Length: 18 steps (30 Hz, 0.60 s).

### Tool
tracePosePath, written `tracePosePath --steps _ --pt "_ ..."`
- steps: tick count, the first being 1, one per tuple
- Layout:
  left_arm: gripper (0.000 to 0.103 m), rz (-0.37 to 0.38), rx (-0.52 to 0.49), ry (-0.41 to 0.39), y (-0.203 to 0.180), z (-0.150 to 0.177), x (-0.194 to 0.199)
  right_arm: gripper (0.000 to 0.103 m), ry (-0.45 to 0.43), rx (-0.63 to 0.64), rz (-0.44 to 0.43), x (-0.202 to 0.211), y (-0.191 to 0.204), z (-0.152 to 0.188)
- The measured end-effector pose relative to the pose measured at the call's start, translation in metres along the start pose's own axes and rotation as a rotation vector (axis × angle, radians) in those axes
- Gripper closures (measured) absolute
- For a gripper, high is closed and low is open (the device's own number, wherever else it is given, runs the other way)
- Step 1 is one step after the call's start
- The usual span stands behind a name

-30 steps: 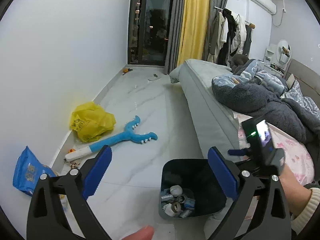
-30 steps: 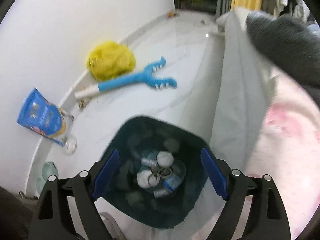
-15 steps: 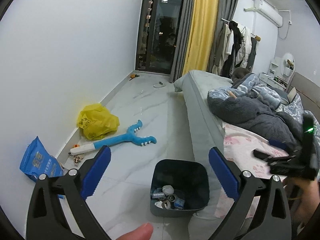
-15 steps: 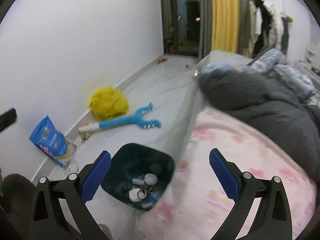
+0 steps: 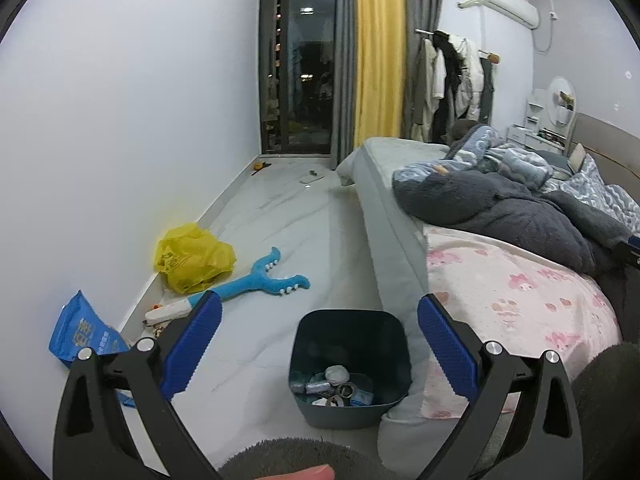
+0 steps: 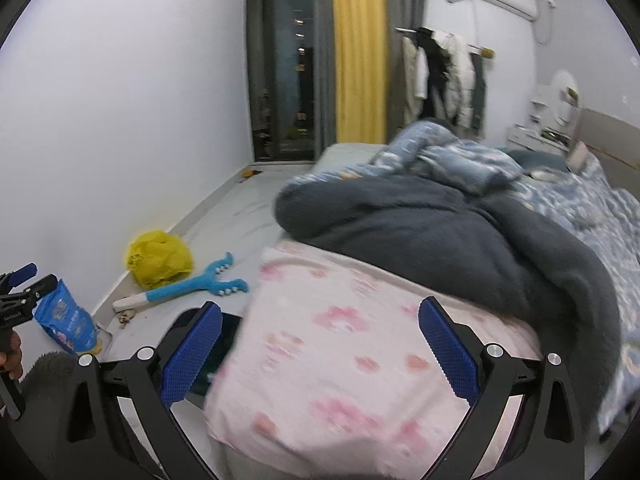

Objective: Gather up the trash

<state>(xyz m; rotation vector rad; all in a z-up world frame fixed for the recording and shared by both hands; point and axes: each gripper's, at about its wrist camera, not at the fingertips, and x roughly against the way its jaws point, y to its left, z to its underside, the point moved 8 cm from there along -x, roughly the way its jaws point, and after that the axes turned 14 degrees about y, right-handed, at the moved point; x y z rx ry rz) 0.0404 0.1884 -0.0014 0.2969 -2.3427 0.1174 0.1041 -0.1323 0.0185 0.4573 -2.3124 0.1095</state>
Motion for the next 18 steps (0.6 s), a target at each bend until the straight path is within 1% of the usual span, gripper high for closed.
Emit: tracePosePath --steps 2,5,8,11,18 --pt "0.003 0.006 -0.016 -0.013 -0.008 0.001 0.000 0.003 0.012 -0.028 -0.001 0.003 -0.015 0.012" --pt "0.003 0.015 -0.044 -0.015 -0.022 0.004 -0.003 0.003 -0.005 -0.057 -0.006 0.009 -0.031 0.016" --pt "0.003 0.020 -0.054 -0.011 -0.028 0.006 -0.006 0.003 0.001 -0.062 -0.032 0.010 -0.040 0.023" --pt "0.003 0.019 -0.065 -0.008 -0.034 0.007 -0.008 0.003 -0.005 -0.067 -0.052 0.016 -0.046 0.028" --pt "0.003 0.024 -0.069 0.009 -0.040 0.009 -0.013 0.003 -0.010 -0.035 -0.084 0.023 -0.043 0.031"
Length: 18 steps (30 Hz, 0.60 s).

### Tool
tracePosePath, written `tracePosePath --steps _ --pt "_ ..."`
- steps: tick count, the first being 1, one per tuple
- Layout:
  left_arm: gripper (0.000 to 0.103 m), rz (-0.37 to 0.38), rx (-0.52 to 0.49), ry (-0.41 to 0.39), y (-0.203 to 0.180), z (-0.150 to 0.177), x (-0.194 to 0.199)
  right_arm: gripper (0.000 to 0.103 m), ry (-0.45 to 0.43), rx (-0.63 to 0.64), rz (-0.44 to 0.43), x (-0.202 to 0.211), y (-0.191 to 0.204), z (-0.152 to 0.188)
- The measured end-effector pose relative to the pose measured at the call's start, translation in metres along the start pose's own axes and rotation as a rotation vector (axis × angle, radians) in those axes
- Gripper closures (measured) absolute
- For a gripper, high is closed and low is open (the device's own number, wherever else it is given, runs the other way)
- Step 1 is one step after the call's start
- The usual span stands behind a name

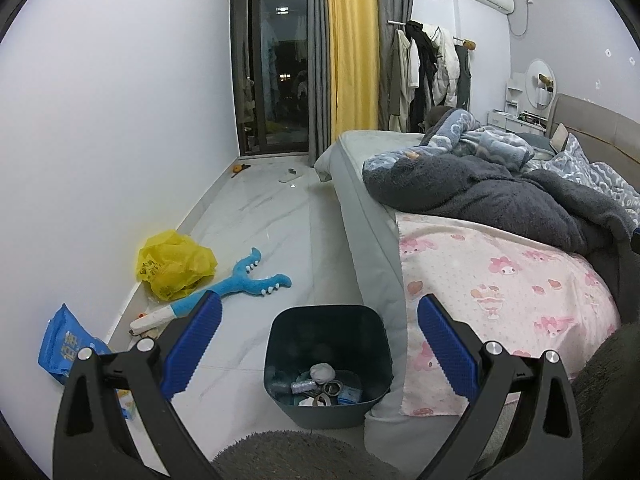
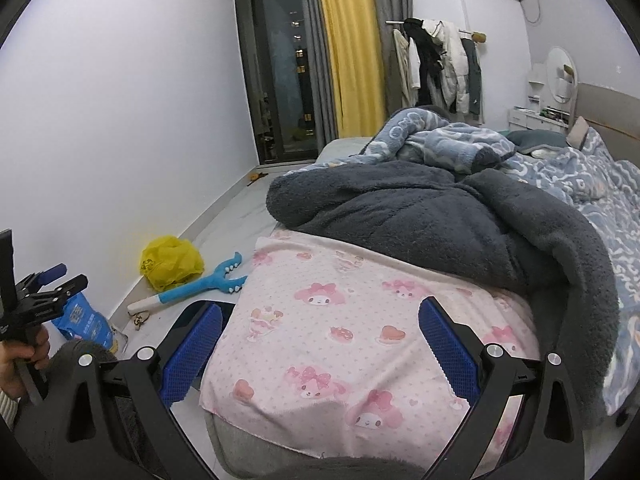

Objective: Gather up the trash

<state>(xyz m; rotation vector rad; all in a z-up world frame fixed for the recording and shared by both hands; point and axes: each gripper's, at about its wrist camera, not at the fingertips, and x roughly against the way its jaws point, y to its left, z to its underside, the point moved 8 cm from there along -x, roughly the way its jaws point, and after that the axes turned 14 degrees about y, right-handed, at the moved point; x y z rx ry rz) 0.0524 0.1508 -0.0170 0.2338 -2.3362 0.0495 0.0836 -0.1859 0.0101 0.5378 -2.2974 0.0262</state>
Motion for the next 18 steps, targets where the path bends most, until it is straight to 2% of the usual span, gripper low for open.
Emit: tracePosePath --steps 18 --pt "0.003 0.011 0.021 0.003 0.0028 -0.0004 0.0011 0.003 -0.001 -0.001 0.006 0.0035 -0.0026 0.0011"
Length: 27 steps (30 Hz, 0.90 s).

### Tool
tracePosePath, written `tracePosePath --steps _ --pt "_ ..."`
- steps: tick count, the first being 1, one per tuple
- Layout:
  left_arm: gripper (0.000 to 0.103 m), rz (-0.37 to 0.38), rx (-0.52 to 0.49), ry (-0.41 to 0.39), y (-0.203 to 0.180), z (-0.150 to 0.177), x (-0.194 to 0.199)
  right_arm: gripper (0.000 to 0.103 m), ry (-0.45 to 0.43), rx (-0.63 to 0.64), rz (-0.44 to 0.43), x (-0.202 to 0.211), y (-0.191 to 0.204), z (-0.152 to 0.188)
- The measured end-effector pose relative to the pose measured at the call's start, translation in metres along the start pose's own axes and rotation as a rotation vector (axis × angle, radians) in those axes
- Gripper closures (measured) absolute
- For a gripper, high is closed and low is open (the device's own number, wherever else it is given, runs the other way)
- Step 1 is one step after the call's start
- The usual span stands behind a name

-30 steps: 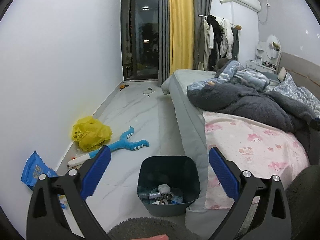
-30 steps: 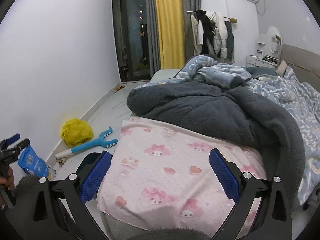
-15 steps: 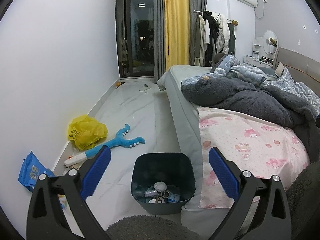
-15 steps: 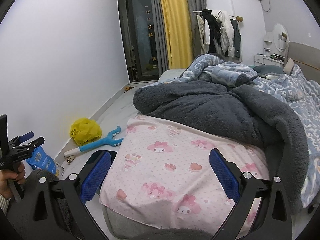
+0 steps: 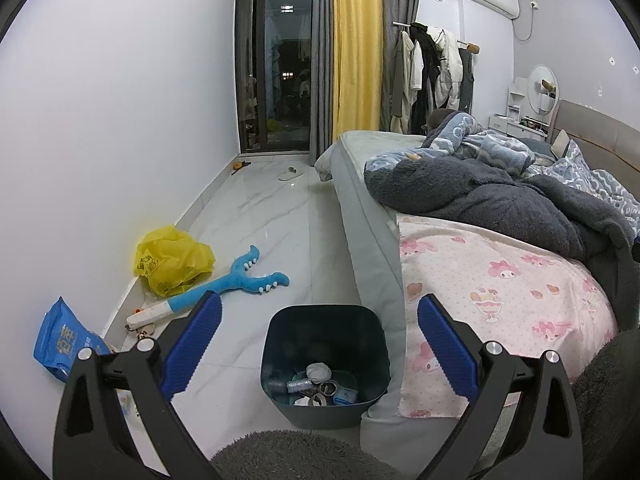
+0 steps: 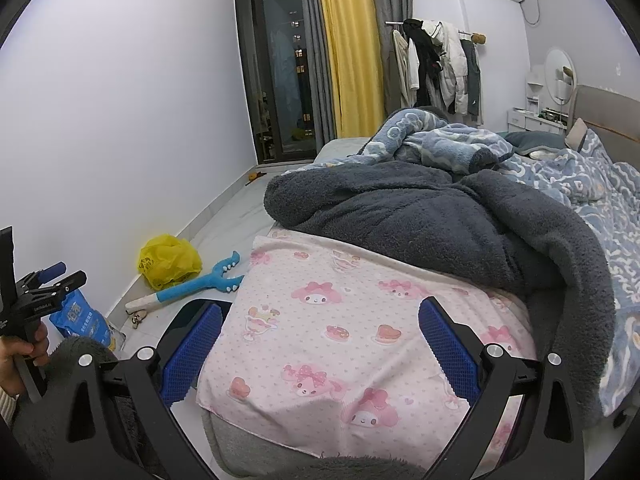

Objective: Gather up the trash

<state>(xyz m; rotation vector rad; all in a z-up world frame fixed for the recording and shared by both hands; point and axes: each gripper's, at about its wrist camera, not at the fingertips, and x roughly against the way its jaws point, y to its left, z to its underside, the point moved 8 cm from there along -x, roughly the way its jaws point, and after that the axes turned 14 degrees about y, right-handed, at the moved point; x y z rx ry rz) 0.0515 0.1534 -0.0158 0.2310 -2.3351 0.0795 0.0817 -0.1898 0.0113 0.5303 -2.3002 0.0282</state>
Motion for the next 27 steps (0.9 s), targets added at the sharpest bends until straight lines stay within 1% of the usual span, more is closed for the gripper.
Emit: tracePosePath --steps 27 --pt "0.003 -0.003 -0.006 0.000 -0.0010 0.0010 -0.0008 0.003 0.002 -0.008 -0.005 0.0001 -0.0032 0.0003"
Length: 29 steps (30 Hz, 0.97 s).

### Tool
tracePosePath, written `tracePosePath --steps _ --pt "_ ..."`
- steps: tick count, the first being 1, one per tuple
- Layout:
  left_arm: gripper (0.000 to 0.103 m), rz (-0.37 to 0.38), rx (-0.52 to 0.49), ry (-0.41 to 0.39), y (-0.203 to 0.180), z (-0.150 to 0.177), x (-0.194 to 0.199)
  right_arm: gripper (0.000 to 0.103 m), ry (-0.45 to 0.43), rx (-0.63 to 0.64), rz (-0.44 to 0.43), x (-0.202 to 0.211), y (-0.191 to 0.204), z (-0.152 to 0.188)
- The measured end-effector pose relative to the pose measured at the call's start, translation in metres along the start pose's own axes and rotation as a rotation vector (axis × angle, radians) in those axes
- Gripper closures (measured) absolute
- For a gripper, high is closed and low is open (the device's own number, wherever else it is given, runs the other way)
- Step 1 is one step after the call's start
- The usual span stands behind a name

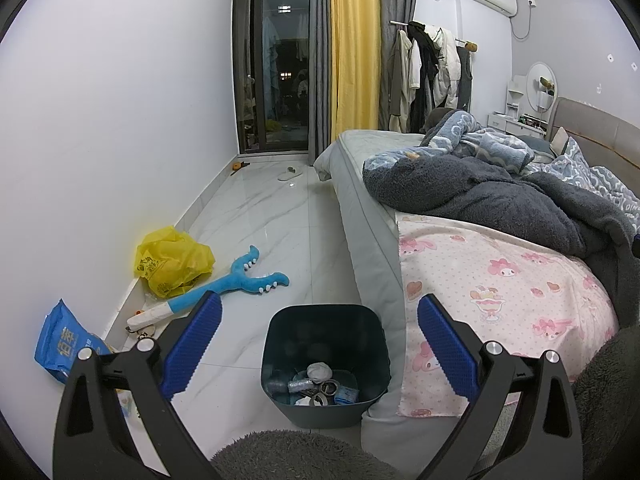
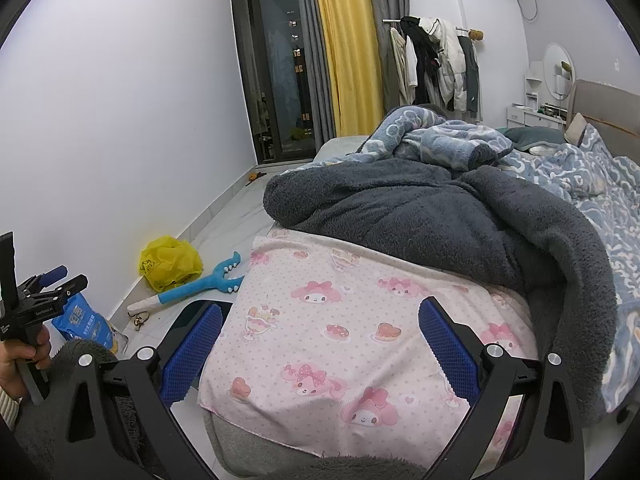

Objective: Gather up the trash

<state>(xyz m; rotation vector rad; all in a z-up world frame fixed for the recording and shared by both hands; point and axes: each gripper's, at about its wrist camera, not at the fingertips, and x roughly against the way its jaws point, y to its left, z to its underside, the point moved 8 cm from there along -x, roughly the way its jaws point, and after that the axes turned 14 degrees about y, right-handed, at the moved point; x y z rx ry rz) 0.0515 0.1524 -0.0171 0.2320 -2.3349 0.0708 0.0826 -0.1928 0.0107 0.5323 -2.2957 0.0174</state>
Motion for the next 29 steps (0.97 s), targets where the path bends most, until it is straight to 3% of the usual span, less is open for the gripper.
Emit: tracePosePath --steps 29 --pt "0.003 0.002 0.012 0.005 0.0025 0.0042 -0.0037 0.003 0.001 0.000 0.000 0.0004 -0.0005 -0.0008"
